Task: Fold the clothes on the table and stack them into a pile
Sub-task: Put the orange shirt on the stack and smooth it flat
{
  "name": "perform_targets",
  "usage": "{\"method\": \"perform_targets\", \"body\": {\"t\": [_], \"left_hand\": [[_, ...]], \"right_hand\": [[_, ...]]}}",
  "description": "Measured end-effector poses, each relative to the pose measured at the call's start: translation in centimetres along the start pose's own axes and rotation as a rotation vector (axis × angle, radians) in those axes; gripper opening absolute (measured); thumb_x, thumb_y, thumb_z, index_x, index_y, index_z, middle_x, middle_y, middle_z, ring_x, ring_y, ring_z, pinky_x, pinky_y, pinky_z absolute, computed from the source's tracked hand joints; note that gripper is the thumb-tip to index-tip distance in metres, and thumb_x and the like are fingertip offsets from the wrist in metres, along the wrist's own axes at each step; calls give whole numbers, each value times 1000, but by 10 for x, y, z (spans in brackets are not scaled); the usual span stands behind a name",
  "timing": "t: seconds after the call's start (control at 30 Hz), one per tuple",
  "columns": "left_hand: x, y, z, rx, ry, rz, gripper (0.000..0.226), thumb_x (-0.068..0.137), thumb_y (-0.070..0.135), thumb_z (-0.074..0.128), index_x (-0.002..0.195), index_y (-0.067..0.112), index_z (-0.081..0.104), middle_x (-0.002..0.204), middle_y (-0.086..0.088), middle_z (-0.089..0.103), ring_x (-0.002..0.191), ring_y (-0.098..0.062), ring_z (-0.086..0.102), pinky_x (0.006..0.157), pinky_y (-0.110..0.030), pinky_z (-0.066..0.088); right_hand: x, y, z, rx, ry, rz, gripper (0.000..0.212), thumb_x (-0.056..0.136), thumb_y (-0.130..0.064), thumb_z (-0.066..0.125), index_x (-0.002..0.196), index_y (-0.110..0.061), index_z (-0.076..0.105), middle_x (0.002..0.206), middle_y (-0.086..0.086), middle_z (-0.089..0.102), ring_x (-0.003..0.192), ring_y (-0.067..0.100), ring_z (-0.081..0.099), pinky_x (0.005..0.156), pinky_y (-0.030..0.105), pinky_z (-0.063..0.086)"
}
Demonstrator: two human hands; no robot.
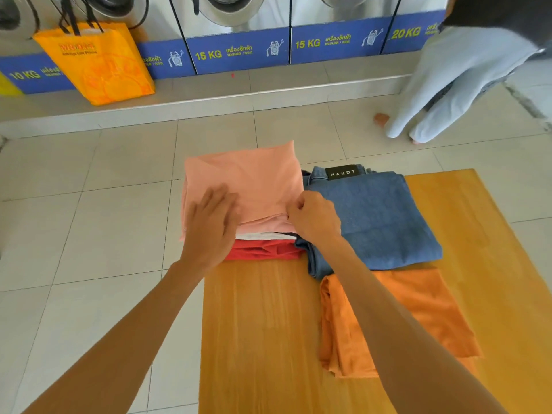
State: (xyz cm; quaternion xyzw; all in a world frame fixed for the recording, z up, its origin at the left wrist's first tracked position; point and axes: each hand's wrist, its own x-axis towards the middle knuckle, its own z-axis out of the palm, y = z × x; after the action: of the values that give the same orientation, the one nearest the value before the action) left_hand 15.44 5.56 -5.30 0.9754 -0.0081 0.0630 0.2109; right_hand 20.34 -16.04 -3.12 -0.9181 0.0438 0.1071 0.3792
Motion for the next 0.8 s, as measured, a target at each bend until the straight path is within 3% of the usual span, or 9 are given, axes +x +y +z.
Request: {"method": "perform_targets", "body": {"t": [0.1,0.17,0.27,0.33,0.4,0.5,0.6,0.7,0.8], "left_hand": [[-5,-27,-4,147,-102,-264,54,102,51,22,150,29,29,157,-7,32,145,-33,26,112,-65,20],[-10,-39,-10,150,-154,-437,57,99,54,18,146,23,31,144,-13,45,134,-38,37,108,-67,23],[-28,-25,-21,71,79,-464,51,95,41,30,128,6,46,123,-19,54,117,-40,47,98,-61,38],[-53,7,-21,-34,286,-407,39,95,28,47,127,5,51,126,-18,52,119,-38,46,95,-56,41],[-83,44,-9,-177,315,-371,33,94,24,52,124,11,55,123,-11,52,117,-29,45,93,-50,46],[-120,95,30,-400,-14,-332,32,97,36,45,119,18,60,113,1,57,109,-18,54,93,-39,50],[-141,148,65,-491,-403,-396,39,96,50,47,106,15,62,102,-1,64,92,-17,62,80,-31,52],[-151,188,84,-584,-562,-501,49,83,66,56,107,23,52,103,8,63,92,-14,63,81,-34,55],[-158,205,90,-763,-607,-732,58,81,63,63,116,19,52,107,6,63,89,-17,67,71,-36,59]], "right_hand": [[-8,5,-13,6,-17,2,35,88,-17,53,59,-16,34,54,-1,35,51,17,34,48,30,26],[-21,19,-24,58,7,32,36,89,-18,55,60,-16,34,55,0,38,53,17,35,51,33,30],[-53,56,-47,118,73,120,30,92,-28,59,64,-21,49,59,-5,56,57,17,52,55,35,45],[-78,88,-65,114,146,190,24,92,-29,59,69,-22,57,63,-6,62,67,18,59,59,32,45],[-101,123,-83,84,236,259,19,91,-29,60,76,-19,64,70,-6,66,75,23,63,62,30,42],[-127,176,-107,-45,315,341,33,85,-45,58,102,-19,70,104,10,70,105,34,63,85,38,48],[-146,215,-126,-179,242,604,66,86,-54,64,141,-21,48,144,21,46,137,40,37,109,54,31],[-162,231,-128,-168,122,671,84,87,-58,63,150,-12,32,147,22,42,135,41,41,104,51,39],[-174,237,-120,47,52,681,77,83,-56,69,136,-8,42,119,15,63,109,38,63,77,37,48]]}}
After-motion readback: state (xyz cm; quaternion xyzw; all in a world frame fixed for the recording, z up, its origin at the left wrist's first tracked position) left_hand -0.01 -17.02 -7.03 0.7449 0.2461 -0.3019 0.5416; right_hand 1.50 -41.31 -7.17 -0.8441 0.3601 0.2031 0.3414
